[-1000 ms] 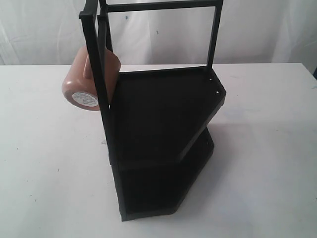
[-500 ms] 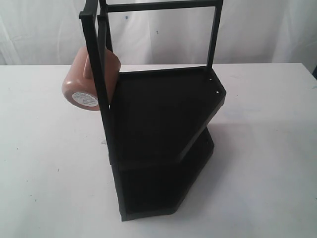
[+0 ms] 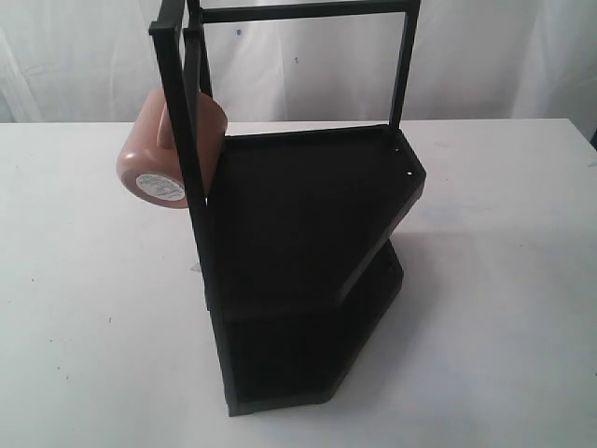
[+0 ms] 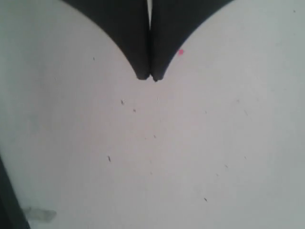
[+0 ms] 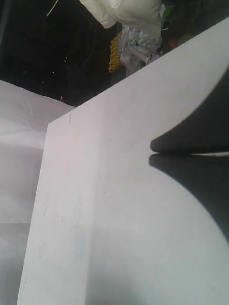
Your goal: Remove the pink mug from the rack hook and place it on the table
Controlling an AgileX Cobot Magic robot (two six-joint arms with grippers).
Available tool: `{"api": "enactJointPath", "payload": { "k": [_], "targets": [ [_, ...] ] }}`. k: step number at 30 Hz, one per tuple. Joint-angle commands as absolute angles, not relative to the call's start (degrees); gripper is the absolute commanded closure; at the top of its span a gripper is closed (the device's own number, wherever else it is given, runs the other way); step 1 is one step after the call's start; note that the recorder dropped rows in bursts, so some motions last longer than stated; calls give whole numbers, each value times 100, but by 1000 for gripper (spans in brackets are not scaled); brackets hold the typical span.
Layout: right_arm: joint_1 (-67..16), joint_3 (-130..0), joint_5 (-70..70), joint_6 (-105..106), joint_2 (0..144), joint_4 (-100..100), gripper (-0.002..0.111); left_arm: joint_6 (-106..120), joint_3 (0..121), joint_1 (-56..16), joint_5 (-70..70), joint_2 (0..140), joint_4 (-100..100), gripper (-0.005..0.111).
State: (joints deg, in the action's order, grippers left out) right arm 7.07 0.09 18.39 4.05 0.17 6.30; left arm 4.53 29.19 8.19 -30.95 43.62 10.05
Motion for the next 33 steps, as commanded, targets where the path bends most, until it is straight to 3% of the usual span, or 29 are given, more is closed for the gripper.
{"api": "enactJointPath", "payload": {
  "k": [1,10,23,33],
  "targets": [
    [733,0,1793,410,0,606,108,1012,3685,788,-4542,5025,1434,107],
    [733,0,1793,410,0,606,108,2875,3958,788,-4433,5327,4969,107],
    [733,0,1793,410,0,606,108,3706,3972,595,-4226,5339,4442,107],
    [733,0,1793,410,0,606,108,1718,5160,-805,-4874,5339,1563,107]
  ]
}}
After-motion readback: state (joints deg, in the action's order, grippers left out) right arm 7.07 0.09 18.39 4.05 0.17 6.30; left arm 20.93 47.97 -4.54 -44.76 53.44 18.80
